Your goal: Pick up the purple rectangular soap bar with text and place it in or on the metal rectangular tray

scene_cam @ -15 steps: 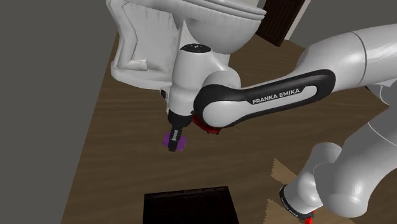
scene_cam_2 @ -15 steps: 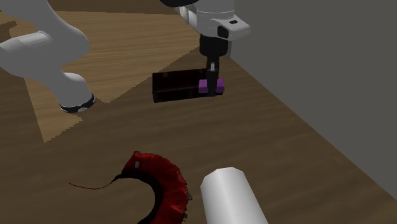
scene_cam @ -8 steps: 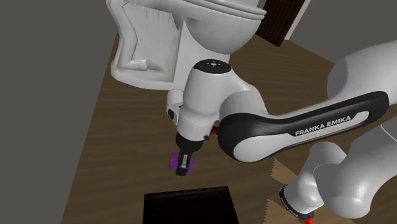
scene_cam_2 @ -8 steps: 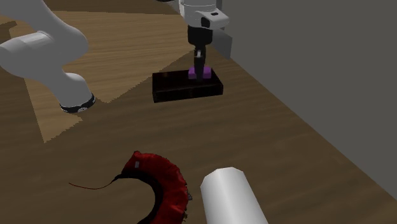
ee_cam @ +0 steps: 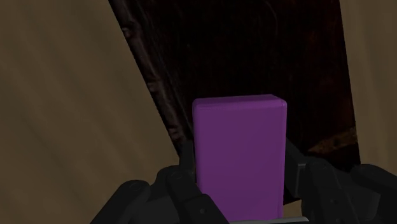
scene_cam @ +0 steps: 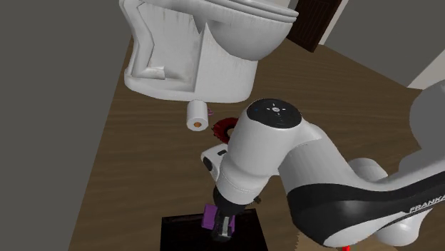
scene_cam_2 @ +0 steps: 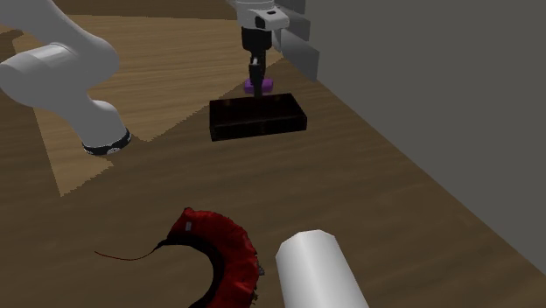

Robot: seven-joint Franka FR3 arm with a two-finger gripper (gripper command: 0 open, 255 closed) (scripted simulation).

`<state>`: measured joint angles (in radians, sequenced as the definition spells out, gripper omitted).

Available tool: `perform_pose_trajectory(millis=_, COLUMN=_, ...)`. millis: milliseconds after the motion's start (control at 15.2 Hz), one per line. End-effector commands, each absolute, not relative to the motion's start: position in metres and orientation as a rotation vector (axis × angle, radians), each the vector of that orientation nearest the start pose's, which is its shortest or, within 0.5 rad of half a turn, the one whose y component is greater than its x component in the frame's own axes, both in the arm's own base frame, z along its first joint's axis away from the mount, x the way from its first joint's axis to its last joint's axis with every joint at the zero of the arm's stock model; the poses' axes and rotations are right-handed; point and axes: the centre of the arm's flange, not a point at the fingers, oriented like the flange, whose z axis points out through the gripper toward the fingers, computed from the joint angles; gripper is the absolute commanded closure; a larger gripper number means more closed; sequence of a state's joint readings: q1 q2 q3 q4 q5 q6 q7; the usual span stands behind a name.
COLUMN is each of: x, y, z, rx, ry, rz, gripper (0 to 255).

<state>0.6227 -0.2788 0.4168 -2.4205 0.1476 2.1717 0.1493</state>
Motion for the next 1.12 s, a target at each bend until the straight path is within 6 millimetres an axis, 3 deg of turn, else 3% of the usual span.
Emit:
perform_pose_trajectory(millis=0, x=0.196, y=0.404, z=0.407, rx=-2.884, ry=-1.206, rz=-0.007, gripper=255)
perform_pose_trajectory(millis=66, x=0.189, y=0.406, z=0.407, rx=-2.884, ry=-1.206, rz=-0.007, gripper=255)
perform_pose_trajectory(millis=924, x=0.189, y=0.406, z=0.336, rx=-2.884, ry=-1.206, rz=-0.007, gripper=255)
perform_pose_trajectory(millis=1056, x=0.189, y=0.406, z=0.336, rx=-2.884, ry=-1.206, rz=-0.007, gripper=255)
